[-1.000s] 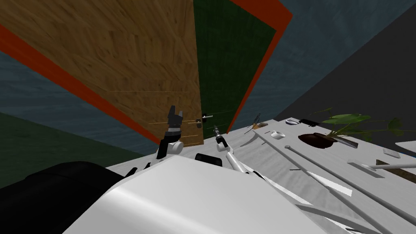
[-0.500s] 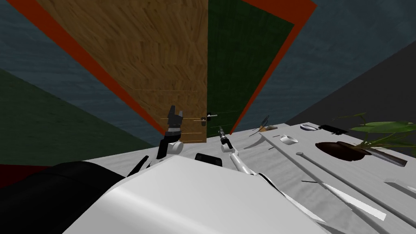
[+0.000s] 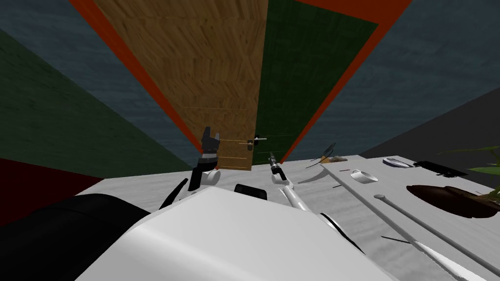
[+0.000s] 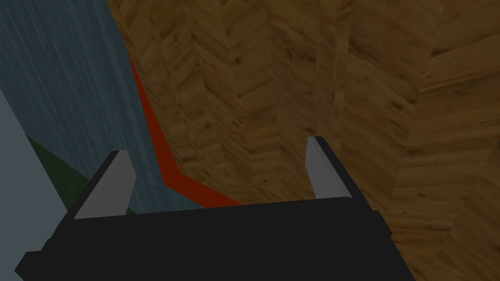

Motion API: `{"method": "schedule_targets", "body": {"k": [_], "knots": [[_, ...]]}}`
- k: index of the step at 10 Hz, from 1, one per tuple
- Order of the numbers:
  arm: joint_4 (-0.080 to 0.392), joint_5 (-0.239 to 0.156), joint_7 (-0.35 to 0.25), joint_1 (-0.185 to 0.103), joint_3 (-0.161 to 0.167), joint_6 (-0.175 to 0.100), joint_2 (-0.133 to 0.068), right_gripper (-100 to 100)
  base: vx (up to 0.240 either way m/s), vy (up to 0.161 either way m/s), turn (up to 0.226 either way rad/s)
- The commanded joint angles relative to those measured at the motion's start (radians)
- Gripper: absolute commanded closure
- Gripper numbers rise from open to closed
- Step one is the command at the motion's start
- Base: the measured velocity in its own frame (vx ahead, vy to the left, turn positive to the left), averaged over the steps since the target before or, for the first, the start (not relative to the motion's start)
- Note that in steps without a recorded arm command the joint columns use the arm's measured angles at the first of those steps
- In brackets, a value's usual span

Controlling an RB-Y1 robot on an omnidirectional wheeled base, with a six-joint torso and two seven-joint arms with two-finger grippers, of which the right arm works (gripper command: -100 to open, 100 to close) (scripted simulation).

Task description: Pull the door open

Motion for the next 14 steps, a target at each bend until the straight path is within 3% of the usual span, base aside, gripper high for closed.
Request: {"method": "schedule_targets", "body": {"k": [1, 3, 4, 6, 7, 8, 9, 10, 11, 13, 14], "knots": [[0.019, -0.013, -0.014, 0.001, -0.035, -0.012, -0.031, -100, -0.015, 0.040, 0.225], [0.019, -0.013, -0.014, 0.001, -0.035, -0.012, -0.031, -100, -0.006, 0.021, 0.097], [0.026, -0.025, -0.024, 0.009, -0.069, -0.018, -0.061, -100, -0.001, 0.030, 0.267], [0.033, -0.037, -0.033, 0.016, -0.102, -0.023, -0.090, -100, 0.013, 0.042, 0.278], [0.036, -0.042, -0.038, 0.019, -0.117, -0.026, -0.104, -100, 0.028, 0.035, 0.137], [0.036, -0.042, -0.038, 0.019, -0.117, -0.026, -0.104, -100, 0.021, 0.021, 0.057], [0.041, -0.053, -0.048, 0.025, -0.148, -0.032, -0.130, -100, 0.034, 0.032, 0.289], [0.041, -0.053, -0.048, 0.025, -0.148, -0.032, -0.130, -100, 0.042, 0.018, 0.168], [0.046, -0.064, -0.057, 0.029, -0.176, -0.037, -0.153, -100, 0.059, 0.031, 0.291], [0.048, -0.069, -0.061, 0.031, -0.190, -0.040, -0.164, -100, 0.071, 0.010, 0.155], [0.051, -0.078, -0.069, 0.034, -0.214, -0.045, -0.183, -100, 0.069, 0.001, 0.303]]}}
